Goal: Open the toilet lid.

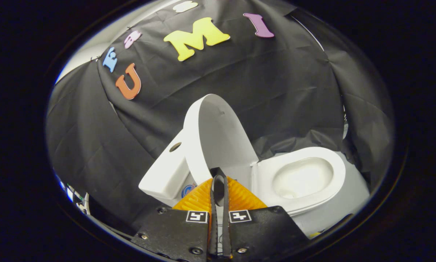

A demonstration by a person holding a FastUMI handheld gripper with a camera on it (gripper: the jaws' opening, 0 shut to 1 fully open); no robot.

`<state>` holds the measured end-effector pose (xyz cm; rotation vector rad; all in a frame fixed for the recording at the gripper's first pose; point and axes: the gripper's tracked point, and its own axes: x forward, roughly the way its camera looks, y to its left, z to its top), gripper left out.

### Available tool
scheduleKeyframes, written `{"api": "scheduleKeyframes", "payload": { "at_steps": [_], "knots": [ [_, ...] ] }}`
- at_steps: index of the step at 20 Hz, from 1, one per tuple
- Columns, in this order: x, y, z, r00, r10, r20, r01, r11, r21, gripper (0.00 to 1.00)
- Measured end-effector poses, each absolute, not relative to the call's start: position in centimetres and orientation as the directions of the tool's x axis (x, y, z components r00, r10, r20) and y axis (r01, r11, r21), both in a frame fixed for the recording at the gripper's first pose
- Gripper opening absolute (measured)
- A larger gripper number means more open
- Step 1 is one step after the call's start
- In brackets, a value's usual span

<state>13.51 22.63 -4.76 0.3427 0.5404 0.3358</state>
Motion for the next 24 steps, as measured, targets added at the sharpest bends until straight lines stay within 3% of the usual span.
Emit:
{"api": "scheduleKeyframes", "payload": {
  "at_steps": [24],
  "knots": [
    [13.0,28.5,-5.6,0.801,0.317,-0.508,-0.287,0.948,0.141,0.09]
  ]
}}
